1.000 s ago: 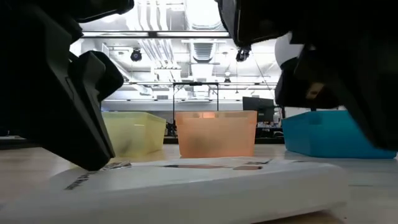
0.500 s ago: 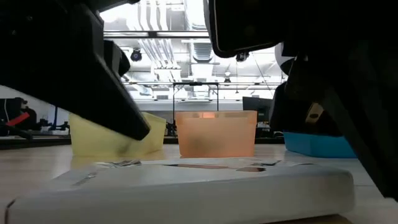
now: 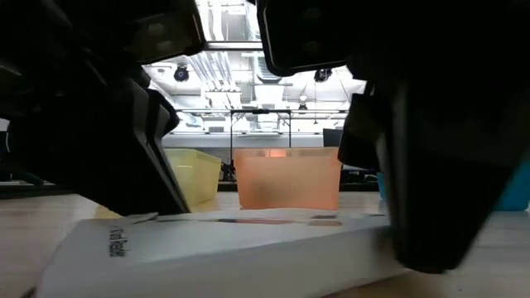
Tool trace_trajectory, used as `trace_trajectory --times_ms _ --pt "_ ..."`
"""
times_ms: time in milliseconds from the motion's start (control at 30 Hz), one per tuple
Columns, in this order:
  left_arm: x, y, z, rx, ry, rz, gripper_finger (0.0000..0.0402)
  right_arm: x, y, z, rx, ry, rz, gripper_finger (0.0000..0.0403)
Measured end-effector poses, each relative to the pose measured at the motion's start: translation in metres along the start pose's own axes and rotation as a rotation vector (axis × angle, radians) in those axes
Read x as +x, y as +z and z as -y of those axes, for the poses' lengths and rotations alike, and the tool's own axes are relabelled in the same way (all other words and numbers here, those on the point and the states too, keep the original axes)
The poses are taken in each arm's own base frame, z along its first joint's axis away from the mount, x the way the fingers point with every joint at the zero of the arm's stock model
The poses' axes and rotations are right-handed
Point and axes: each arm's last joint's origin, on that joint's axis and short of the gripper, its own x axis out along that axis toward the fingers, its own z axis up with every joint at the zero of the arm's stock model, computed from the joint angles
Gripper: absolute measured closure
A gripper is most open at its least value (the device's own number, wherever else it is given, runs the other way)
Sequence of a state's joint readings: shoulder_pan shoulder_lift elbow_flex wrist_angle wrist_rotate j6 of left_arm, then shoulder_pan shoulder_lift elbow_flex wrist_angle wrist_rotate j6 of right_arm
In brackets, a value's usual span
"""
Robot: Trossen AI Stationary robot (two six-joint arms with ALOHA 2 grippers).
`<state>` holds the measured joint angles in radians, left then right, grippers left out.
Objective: Pick and place items into bin
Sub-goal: Put the top white card reader box into the blue bin
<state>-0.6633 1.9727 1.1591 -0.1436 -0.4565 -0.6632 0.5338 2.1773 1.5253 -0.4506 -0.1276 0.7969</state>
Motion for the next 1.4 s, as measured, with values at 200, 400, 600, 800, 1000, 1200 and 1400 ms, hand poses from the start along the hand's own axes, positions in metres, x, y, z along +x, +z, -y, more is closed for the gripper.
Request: trace_trajectory --times_ms 200,400,600,800,1000,1200,1400 --pt "-0.005 -0.003 0.004 -0.048 -0.023 -0.023 0.0391 -0.001 0.006 0.006 -0.015 -0.048 0.041 0.0390" --pt "-0.017 -0.004 0.005 -0.033 -0.007 -0.087 0.0391 -0.003 0.011 0.012 -0.015 -0.098 0.088 0.0390" --pt "-0.035 0.006 0.002 -0.028 0.041 -0.033 0.0391 -0.004 0.012 0.011 -0.019 -0.111 0.106 0.0390" --pt "-0.043 0.014 -0.002 -0.039 0.081 0.027 0.0391 -0.005 0.012 0.011 -0.023 -0.108 0.106 0.0390" --pt "-0.040 0.008 -0.003 -0.032 0.059 -0.023 0.0391 -0.006 0.013 0.011 -0.041 -0.107 0.108 0.0390" --pt "-0.040 0.008 -0.003 -0.031 0.039 -0.041 0.0391 -0.006 0.012 0.011 -0.041 -0.112 0.109 0.0390" --pt "-0.040 0.009 -0.002 -0.036 0.029 -0.037 0.0391 -0.006 0.012 0.011 -0.041 -0.122 0.115 0.0390"
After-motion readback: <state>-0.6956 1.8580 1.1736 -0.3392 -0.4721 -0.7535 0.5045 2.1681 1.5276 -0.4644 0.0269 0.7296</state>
